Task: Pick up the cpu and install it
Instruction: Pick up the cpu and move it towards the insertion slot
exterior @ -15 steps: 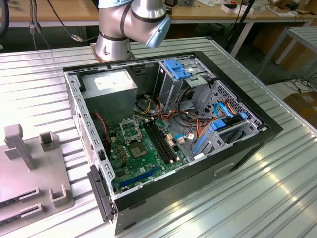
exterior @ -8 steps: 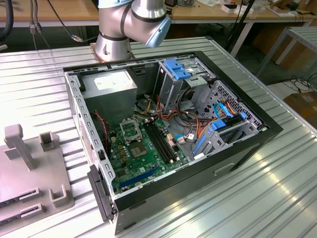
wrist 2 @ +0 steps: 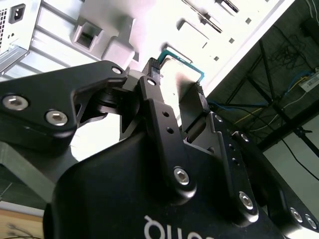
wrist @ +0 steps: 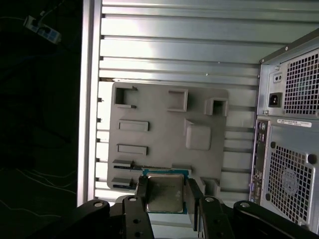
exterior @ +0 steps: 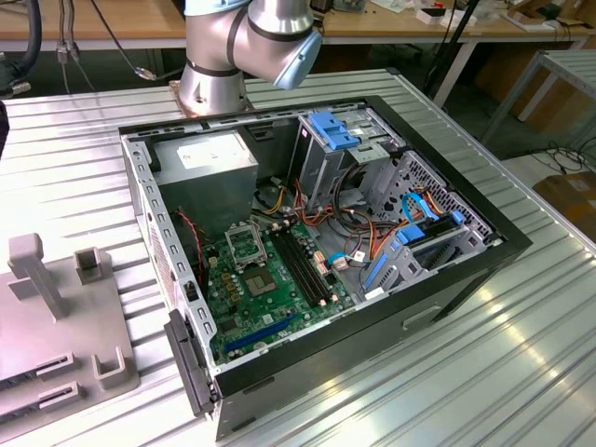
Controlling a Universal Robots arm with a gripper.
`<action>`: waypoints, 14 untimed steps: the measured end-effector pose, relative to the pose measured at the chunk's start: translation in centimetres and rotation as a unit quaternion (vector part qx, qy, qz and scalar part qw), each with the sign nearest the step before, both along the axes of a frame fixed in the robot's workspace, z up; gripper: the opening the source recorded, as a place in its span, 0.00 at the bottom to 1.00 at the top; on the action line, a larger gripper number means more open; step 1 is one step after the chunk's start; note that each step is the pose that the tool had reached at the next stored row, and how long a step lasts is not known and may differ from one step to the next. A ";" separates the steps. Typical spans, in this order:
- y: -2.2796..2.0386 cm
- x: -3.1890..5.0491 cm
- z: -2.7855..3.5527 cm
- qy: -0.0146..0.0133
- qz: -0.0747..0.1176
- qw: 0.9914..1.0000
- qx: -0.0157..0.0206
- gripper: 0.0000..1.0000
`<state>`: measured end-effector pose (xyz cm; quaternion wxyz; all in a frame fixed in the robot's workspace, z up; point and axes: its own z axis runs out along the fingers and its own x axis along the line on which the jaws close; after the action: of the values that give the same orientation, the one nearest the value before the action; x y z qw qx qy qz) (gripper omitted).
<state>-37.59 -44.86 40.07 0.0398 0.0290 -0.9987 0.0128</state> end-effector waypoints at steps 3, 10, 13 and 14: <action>0.00 0.25 0.00 0.000 0.000 1.000 0.000 0.41; 0.00 0.90 0.00 0.000 0.000 1.000 0.000 0.41; 0.00 1.39 0.00 0.000 0.000 1.000 0.000 0.41; 0.00 1.53 0.01 0.000 0.000 1.000 0.000 0.41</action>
<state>-36.06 -44.86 40.08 0.0398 0.0290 -0.9987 0.0128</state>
